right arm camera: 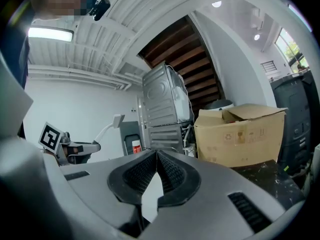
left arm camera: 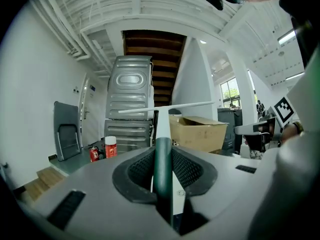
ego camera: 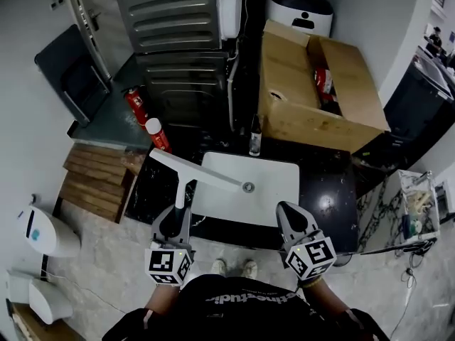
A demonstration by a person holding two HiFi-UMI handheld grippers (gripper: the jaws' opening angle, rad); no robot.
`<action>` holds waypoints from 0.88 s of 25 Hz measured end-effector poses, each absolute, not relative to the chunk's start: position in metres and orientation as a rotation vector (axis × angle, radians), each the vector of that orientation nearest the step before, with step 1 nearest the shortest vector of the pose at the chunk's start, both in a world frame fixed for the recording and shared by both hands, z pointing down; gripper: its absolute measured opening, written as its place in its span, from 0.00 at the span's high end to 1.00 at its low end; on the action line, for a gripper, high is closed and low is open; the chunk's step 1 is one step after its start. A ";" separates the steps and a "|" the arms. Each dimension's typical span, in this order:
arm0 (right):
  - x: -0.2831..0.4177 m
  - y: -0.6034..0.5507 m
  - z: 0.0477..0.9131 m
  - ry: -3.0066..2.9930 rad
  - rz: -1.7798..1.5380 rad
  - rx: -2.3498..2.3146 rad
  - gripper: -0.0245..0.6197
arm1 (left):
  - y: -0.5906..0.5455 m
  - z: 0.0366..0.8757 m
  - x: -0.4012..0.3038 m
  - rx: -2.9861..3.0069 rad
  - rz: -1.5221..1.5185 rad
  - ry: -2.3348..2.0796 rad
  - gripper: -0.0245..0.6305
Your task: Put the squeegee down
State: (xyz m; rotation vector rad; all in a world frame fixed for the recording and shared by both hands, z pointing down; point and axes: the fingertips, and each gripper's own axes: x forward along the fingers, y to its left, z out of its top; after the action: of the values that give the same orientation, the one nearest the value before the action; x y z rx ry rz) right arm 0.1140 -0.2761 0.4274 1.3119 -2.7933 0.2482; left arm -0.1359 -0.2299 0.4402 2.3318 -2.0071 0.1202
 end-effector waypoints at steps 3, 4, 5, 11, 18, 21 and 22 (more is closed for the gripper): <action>0.091 -0.284 0.430 -2.797 0.251 1.271 0.90 | -0.235 0.447 -0.149 2.306 0.143 -2.009 0.81; 0.083 -0.285 0.430 -2.802 0.246 1.256 0.90 | -0.237 0.450 -0.154 2.296 0.150 -2.008 0.81; 0.074 -0.287 0.431 -2.808 0.240 1.239 0.90 | -0.239 0.454 -0.160 2.284 0.155 -2.009 0.81; 0.013 -0.298 0.456 -2.827 0.288 1.112 0.90 | -0.257 0.524 -0.208 2.065 0.206 -1.987 0.81; -0.065 -0.307 0.502 -2.820 0.330 0.929 0.90 | -0.287 0.639 -0.258 1.802 0.420 -1.894 0.81; -0.091 -0.319 0.529 -2.784 0.321 0.911 0.90 | -0.295 0.653 -0.266 1.755 0.455 -1.881 0.81; -0.097 -0.323 0.539 -2.765 0.321 0.914 0.90 | -0.296 0.657 -0.269 1.736 0.463 -1.881 0.81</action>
State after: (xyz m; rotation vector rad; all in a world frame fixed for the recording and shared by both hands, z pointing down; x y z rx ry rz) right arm -0.0966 -0.3234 0.5389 0.9143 -2.7654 0.3215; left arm -0.2689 -0.2963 0.6567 1.7363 -1.8812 0.4635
